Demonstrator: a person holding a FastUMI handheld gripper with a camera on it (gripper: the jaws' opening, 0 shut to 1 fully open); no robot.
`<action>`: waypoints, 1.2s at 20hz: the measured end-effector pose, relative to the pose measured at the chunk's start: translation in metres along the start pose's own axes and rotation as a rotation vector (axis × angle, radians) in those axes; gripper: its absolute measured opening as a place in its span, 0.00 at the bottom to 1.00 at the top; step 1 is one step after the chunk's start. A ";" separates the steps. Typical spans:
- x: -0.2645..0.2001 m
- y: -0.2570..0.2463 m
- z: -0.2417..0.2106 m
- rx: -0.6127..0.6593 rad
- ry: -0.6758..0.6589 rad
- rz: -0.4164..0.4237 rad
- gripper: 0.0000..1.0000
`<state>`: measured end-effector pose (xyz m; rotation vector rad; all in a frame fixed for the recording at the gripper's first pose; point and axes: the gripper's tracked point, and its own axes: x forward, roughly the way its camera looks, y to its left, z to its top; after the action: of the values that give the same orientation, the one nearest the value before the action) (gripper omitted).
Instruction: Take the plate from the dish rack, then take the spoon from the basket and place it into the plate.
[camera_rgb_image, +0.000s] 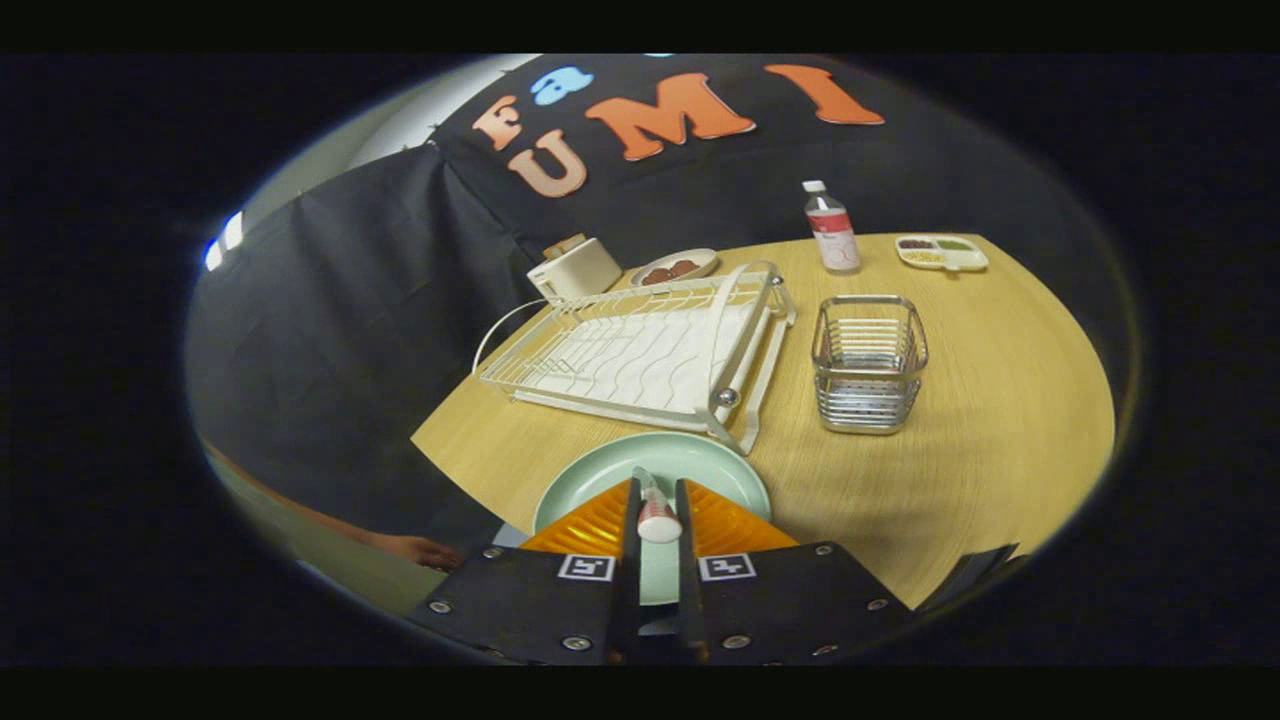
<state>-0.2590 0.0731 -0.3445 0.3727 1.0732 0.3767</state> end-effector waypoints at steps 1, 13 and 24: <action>0.003 -0.001 0.000 0.043 -0.005 0.001 0.17; 0.004 -0.042 -0.040 0.014 0.158 -0.198 0.67; -0.039 -0.040 0.019 -0.049 0.042 -0.283 0.87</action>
<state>-0.2543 0.0174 -0.3255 0.1659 1.1376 0.1586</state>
